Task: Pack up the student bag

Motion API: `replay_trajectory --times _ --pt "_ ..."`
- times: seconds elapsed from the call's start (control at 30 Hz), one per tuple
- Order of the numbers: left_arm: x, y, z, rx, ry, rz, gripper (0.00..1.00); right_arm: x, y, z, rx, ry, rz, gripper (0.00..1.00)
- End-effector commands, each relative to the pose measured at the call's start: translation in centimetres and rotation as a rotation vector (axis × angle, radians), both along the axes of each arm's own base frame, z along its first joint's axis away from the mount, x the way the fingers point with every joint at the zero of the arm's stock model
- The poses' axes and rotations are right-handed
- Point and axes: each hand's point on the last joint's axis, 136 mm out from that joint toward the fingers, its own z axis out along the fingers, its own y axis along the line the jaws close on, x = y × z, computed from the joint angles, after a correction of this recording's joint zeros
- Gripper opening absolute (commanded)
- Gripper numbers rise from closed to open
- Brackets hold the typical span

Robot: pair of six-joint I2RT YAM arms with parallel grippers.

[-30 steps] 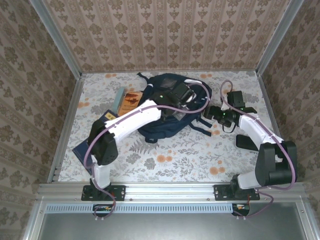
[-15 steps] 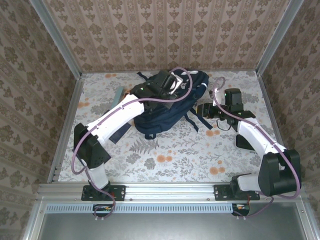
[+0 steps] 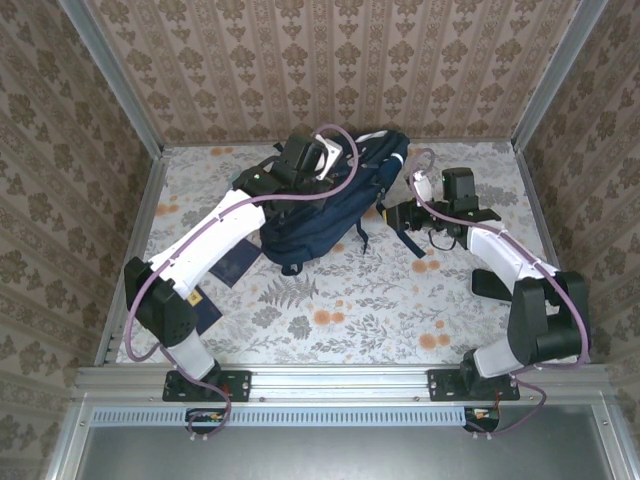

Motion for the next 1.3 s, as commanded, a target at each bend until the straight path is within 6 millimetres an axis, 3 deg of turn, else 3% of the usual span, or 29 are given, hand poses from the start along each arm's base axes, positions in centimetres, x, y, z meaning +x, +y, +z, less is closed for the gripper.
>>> replay_trajectory --times 0.0,0.33,0.5,0.6,0.73,1.0,1.27 --pt "0.8 1.1 5.3 -0.125 -0.118 0.056 0.0 0.5 1.6 1.9 0.041 -0.096 0.107 0.45" --pt "0.7 1.5 5.2 -0.143 -0.104 0.06 0.0 2.9 2.7 2.3 0.034 -0.151 0.12 0.47" --pt "0.8 1.5 5.1 -0.156 -0.097 0.058 0.0 3.1 3.5 2.6 0.036 -0.166 0.149 0.4" --pt "0.8 1.3 5.0 -0.165 -0.089 0.053 0.0 2.7 3.9 2.6 0.029 -0.166 0.167 0.3" --pt "1.1 1.0 4.6 -0.177 -0.077 0.057 0.0 1.5 3.8 2.4 -0.002 -0.167 0.165 0.15" --pt "2.5 0.0 2.8 -0.256 -0.003 0.155 0.0 -2.1 4.7 1.5 -0.116 -0.171 0.112 0.03" --pt "2.8 -2.8 1.7 -0.333 0.051 0.143 0.0 -6.5 9.3 2.3 -0.081 -0.203 0.166 0.0"
